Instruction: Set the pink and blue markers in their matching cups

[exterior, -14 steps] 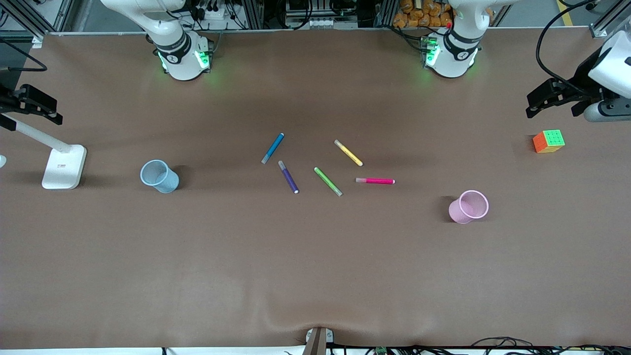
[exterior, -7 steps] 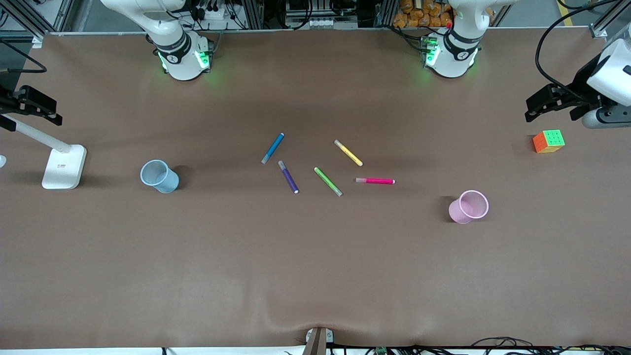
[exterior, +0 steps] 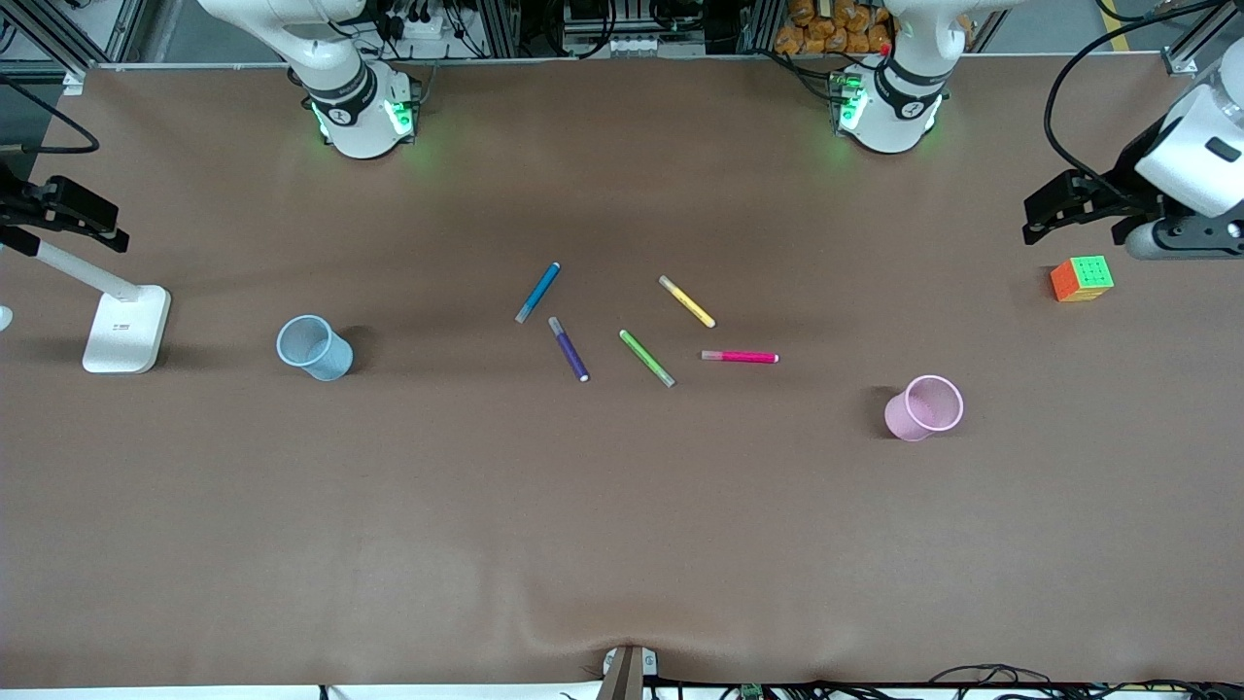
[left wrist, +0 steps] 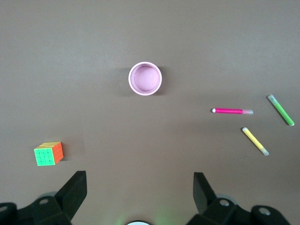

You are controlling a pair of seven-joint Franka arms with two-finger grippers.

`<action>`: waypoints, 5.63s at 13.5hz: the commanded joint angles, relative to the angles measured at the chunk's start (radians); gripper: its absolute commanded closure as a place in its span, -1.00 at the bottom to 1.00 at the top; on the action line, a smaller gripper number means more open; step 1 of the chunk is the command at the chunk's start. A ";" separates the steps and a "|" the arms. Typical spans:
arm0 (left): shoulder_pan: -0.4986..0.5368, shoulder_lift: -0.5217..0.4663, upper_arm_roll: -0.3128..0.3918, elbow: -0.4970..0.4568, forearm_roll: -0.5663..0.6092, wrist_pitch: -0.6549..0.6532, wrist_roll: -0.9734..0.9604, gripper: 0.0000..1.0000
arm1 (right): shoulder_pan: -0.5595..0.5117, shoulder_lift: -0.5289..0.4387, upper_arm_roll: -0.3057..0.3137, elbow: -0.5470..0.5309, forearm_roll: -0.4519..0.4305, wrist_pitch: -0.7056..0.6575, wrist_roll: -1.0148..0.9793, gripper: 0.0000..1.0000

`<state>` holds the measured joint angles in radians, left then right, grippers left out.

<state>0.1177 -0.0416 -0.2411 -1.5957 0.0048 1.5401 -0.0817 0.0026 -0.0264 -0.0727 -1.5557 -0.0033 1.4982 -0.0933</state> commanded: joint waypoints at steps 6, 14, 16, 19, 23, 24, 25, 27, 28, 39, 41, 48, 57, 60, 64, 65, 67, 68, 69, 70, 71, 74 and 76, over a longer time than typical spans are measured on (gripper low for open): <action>-0.093 0.095 -0.024 0.028 0.023 -0.011 0.183 -1.00 | -0.012 0.020 0.001 0.011 -0.003 -0.004 0.023 -1.00; -0.398 0.339 -0.024 0.026 0.254 0.080 0.025 -1.00 | -0.012 0.135 -0.001 0.060 -0.017 0.020 0.009 -1.00; -0.441 0.411 -0.024 0.025 0.296 0.127 0.022 -1.00 | -0.016 0.143 -0.001 0.062 -0.017 0.020 0.009 -1.00; -0.507 0.497 -0.024 0.025 0.391 0.163 0.019 -1.00 | -0.018 0.239 -0.002 0.075 -0.026 0.028 0.007 -1.00; -0.599 0.600 -0.023 0.028 0.521 0.202 0.019 -1.00 | -0.020 0.278 -0.002 0.075 -0.024 0.030 0.018 -1.00; -0.601 0.623 -0.024 0.028 0.537 0.218 0.020 -1.00 | -0.013 0.278 -0.002 0.074 -0.017 0.024 0.029 -1.00; -0.604 0.647 -0.024 0.028 0.544 0.238 0.025 -1.00 | -0.004 0.278 -0.001 0.071 -0.017 0.016 0.055 -1.00; -0.628 0.690 -0.024 0.028 0.587 0.279 0.040 -1.00 | 0.014 0.280 0.004 0.048 -0.011 -0.004 0.169 -1.00; -0.642 0.710 -0.024 0.030 0.609 0.290 0.042 -1.00 | 0.023 0.278 0.002 0.036 0.011 -0.007 0.194 -1.00; -0.676 0.784 -0.024 0.026 0.632 0.391 0.336 -0.96 | 0.259 0.313 0.002 -0.139 0.117 0.126 0.677 -1.00; -0.681 0.786 -0.024 0.025 0.633 0.406 0.388 -0.92 | 0.318 0.309 0.002 -0.207 0.117 0.192 0.774 -1.00; -0.698 0.786 -0.023 -0.006 0.661 0.431 0.485 -0.57 | 0.378 0.315 0.002 -0.357 0.195 0.373 0.865 -1.00; -0.707 0.798 -0.023 -0.024 0.678 0.443 0.565 -0.53 | 0.500 0.379 0.004 -0.501 0.314 0.669 1.000 -1.00; -0.707 0.801 -0.023 -0.024 0.678 0.443 0.586 -0.50 | 0.556 0.408 0.004 -0.507 0.371 0.718 1.000 -0.85; -0.707 0.815 -0.024 -0.020 0.675 0.443 0.570 -0.50 | 0.597 0.453 0.004 -0.515 0.417 0.775 1.000 -0.45; -0.707 0.816 -0.024 -0.018 0.673 0.443 0.570 -0.50 | 0.612 0.460 0.004 -0.535 0.428 0.819 1.000 -0.38; -0.708 0.816 -0.024 -0.020 0.673 0.445 0.570 -0.47 | 0.645 0.485 0.004 -0.555 0.448 0.887 1.000 -0.26; -0.708 0.818 -0.024 -0.020 0.673 0.445 0.570 -0.46 | 0.645 0.491 0.004 -0.555 0.450 0.890 1.000 -0.14; -0.708 0.821 -0.024 -0.018 0.673 0.445 0.566 -0.44 | 0.645 0.491 0.004 -0.555 0.450 0.890 1.000 -0.06; -0.708 0.821 -0.024 -0.018 0.670 0.445 0.563 -0.43 | 0.645 0.491 0.004 -0.555 0.450 0.890 1.000 -0.06; -0.708 0.821 -0.023 -0.018 0.667 0.445 0.560 -0.40 | 0.645 0.494 0.004 -0.555 0.451 0.892 1.000 -0.02; -0.708 0.824 -0.023 -0.020 0.666 0.443 0.547 -0.39 | 0.654 0.500 0.004 -0.555 0.453 0.893 1.000 0.25; -0.708 0.824 -0.024 -0.020 0.666 0.445 0.547 -0.36 | 0.657 0.500 0.004 -0.555 0.453 0.895 0.998 0.67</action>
<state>-0.5835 0.7730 -0.2687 -1.6240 0.6613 1.9778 0.4782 0.6405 0.4758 -0.0616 -2.1042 0.4298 2.3821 0.8984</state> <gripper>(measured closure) 0.317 0.630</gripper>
